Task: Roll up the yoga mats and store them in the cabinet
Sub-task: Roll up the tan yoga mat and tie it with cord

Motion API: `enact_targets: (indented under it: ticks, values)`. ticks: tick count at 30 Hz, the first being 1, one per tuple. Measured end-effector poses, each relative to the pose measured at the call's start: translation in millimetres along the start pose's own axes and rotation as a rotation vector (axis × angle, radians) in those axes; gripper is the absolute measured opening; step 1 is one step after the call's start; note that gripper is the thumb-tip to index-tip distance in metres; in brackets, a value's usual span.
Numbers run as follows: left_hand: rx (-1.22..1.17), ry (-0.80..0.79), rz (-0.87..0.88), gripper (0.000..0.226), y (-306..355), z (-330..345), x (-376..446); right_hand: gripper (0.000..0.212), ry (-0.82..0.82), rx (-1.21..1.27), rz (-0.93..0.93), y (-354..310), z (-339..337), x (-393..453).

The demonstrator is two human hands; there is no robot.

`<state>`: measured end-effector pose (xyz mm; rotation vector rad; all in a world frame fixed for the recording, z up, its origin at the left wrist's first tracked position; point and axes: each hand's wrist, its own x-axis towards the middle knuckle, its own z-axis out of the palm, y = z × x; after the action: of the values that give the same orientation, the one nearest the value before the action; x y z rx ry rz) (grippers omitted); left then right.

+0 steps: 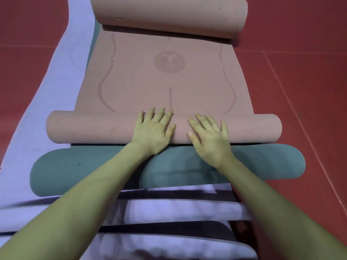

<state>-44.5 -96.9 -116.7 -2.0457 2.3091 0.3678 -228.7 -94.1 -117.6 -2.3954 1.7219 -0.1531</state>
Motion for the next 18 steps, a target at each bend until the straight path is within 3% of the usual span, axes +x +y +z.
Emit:
enact_targets:
  ticks: [5, 8, 10, 14, 18]
  values:
    - [0.081, 0.263, 0.086, 0.056, -0.1, 10.1, -16.6, 0.050, -0.143, -0.005, 0.014, 8.3, -11.7, 25.9]
    - [0.063, 0.249, 0.039, 0.056, 4.4, 18.6, -28.4, 0.049, -0.151, -0.002, 0.031, 8.5, -12.8, 43.0]
    - [0.022, 0.212, 0.042, 0.059, 2.2, 16.0, -21.7, 0.049, -0.074, 0.003, 0.051, 6.2, -4.9, 44.9]
    - [-0.026, 0.145, 0.019, 0.068, -9.7, 5.9, 10.1, 0.050, 0.241, -0.032, -0.030, 5.0, 14.7, 27.6]
    - [0.048, 0.250, 0.091, 0.064, -19.2, 9.5, 26.5, 0.063, 0.200, -0.017, -0.051, 13.8, 14.2, 33.9]
